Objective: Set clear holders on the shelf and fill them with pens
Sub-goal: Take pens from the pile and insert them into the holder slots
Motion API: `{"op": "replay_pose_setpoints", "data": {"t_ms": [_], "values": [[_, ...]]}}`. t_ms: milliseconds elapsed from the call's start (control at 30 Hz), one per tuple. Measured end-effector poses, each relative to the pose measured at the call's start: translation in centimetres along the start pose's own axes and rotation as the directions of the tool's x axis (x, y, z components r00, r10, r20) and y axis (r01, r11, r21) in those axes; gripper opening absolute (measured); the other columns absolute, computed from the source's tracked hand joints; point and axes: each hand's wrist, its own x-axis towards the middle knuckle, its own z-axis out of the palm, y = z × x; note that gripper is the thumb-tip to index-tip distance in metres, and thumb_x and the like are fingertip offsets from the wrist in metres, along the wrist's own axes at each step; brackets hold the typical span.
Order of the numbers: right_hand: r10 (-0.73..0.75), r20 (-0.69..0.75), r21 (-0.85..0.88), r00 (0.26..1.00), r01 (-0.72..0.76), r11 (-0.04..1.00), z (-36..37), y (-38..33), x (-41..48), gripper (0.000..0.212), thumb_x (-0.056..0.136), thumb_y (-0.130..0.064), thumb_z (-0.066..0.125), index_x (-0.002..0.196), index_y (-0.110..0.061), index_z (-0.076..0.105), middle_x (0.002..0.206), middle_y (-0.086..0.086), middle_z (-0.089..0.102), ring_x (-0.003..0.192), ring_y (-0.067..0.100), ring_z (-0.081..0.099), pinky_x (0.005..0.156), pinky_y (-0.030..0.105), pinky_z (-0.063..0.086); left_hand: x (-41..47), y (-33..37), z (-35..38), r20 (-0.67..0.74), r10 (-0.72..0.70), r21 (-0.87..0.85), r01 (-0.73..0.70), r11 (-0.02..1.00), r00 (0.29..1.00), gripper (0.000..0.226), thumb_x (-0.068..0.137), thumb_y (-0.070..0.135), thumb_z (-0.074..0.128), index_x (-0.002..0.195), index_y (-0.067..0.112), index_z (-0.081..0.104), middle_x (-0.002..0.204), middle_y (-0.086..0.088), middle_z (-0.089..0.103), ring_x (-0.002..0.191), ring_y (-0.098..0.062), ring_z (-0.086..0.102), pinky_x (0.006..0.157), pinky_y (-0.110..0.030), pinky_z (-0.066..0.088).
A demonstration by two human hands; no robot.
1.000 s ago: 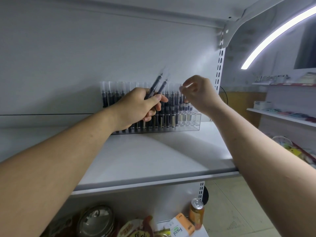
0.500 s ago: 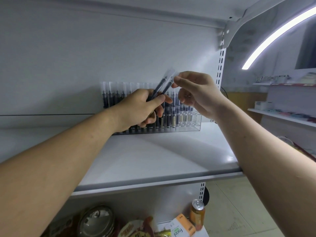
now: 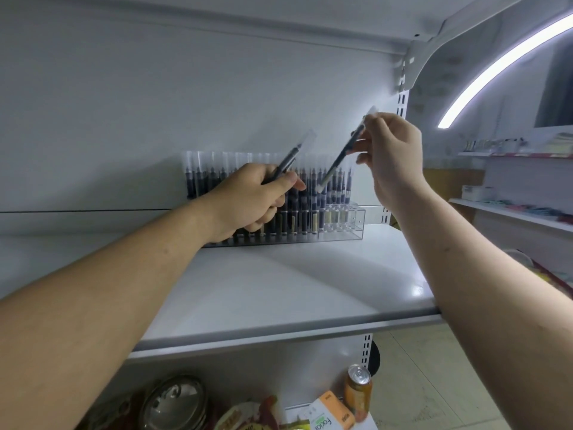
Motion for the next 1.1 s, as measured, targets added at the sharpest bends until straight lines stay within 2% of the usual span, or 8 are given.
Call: {"op": "replay_pose_setpoints", "data": {"t_ms": [133, 233, 300, 400, 567, 867, 1000, 1100], "values": [[-0.125, -0.004, -0.358, 0.992, 0.116, 0.927, -0.1, 0.7, -0.1, 0.011, 0.103, -0.024, 0.056, 0.103, -0.016, 0.063, 0.074, -0.005, 0.071, 0.065, 0.017, 0.076, 0.066, 0.034, 0.050, 0.0, -0.1, 0.0, -0.007, -0.003, -0.001, 0.003, 1.000, 1.000, 0.030, 0.112, 0.033, 0.045, 0.125, 0.012, 0.062, 0.066, 0.007, 0.037, 0.051, -0.010, 0.026, 0.041, -0.024, 0.021], [-0.131, 0.060, -0.473, 0.990, 0.144, 0.869, 0.3, 0.7, -0.5, 0.014, 0.107, -0.028, 0.053, 0.103, -0.017, 0.060, 0.073, -0.007, 0.070, 0.067, 0.017, 0.076, 0.054, 0.021, 0.043, 0.1, -0.2, 0.0, -0.014, -0.002, 0.005, 0.002, 1.000, 1.000, 0.030, 0.112, 0.033, 0.045, 0.124, 0.012, 0.062, 0.065, 0.008, 0.036, 0.051, -0.010, 0.026, 0.041, -0.024, 0.021], [-0.123, 0.086, -0.507, 0.989, 0.150, 0.849, 0.4, 0.7, -0.7, 0.015, 0.109, -0.029, 0.052, 0.104, -0.018, 0.059, 0.076, -0.007, 0.070, 0.069, 0.021, 0.076, 0.052, 0.023, 0.045, 0.1, -0.1, 0.0, -0.016, -0.004, 0.007, 0.004, 1.000, 1.000, 0.030, 0.112, 0.034, 0.045, 0.124, 0.013, 0.062, 0.065, 0.008, 0.036, 0.051, -0.010, 0.027, 0.042, -0.024, 0.021], [-0.100, 0.106, -0.529, 0.989, 0.141, 0.837, 0.6, 0.7, -0.9, 0.012, 0.109, -0.029, 0.051, 0.104, -0.019, 0.057, 0.078, -0.005, 0.070, 0.073, 0.028, 0.076, 0.056, 0.032, 0.050, 0.1, -0.2, 0.0, -0.013, 0.000, 0.013, 0.001, 1.000, 1.000, 0.030, 0.112, 0.034, 0.046, 0.124, 0.013, 0.062, 0.067, 0.008, 0.036, 0.052, -0.010, 0.028, 0.043, -0.025, 0.021], [-0.041, 0.153, -0.558, 0.987, 0.121, 0.821, 0.5, 0.9, -1.1, 0.022, 0.109, -0.027, 0.053, 0.117, -0.008, 0.060, 0.088, 0.005, 0.075, 0.039, -0.004, 0.055, 0.037, 0.012, 0.030, 0.2, -0.2, -0.1, -0.014, 0.002, 0.015, -0.002, 1.000, 1.000, 0.030, 0.112, 0.035, 0.045, 0.125, 0.013, 0.062, 0.072, 0.005, 0.037, 0.054, -0.010, 0.028, 0.043, -0.025, 0.021], [0.088, 0.338, -0.631, 0.937, 0.157, 0.760, 0.4, 1.5, -1.7, 0.018, 0.104, -0.026, 0.062, 0.112, -0.011, 0.064, 0.078, 0.003, 0.077, 0.074, 0.040, 0.074, 0.042, 0.020, 0.041, 0.2, -0.2, 0.0, -0.021, 0.018, 0.051, -0.017, 0.999, 1.000, 0.026, 0.113, 0.028, 0.045, 0.122, 0.013, 0.063, 0.076, 0.002, 0.043, 0.054, -0.011, 0.031, 0.043, -0.025, 0.022], [0.039, 0.293, -0.588, 0.955, 0.147, 0.796, 0.0, 1.3, -1.6, 0.028, 0.102, -0.031, 0.065, 0.119, -0.009, 0.063, 0.087, 0.001, 0.075, 0.070, 0.018, 0.075, 0.051, 0.017, 0.049, 0.1, -0.2, 0.0, -0.022, 0.037, 0.062, -0.035, 0.997, 0.999, 0.023, 0.112, 0.026, 0.048, 0.120, 0.013, 0.064, 0.078, 0.001, 0.045, 0.053, -0.011, 0.032, 0.043, -0.025, 0.024], [-0.087, 0.220, -0.533, 0.972, 0.194, 0.824, 0.1, 1.2, -1.1, 0.021, 0.098, -0.026, 0.067, 0.112, -0.010, 0.065, 0.085, 0.000, 0.071, 0.068, 0.017, 0.072, 0.061, 0.025, 0.053, 0.0, -0.1, 0.0, -0.033, 0.051, 0.051, -0.050, 0.997, 0.998, 0.022, 0.111, 0.025, 0.050, 0.120, 0.012, 0.066, 0.076, 0.001, 0.046, 0.052, -0.012, 0.032, 0.042, -0.025, 0.024]]}}
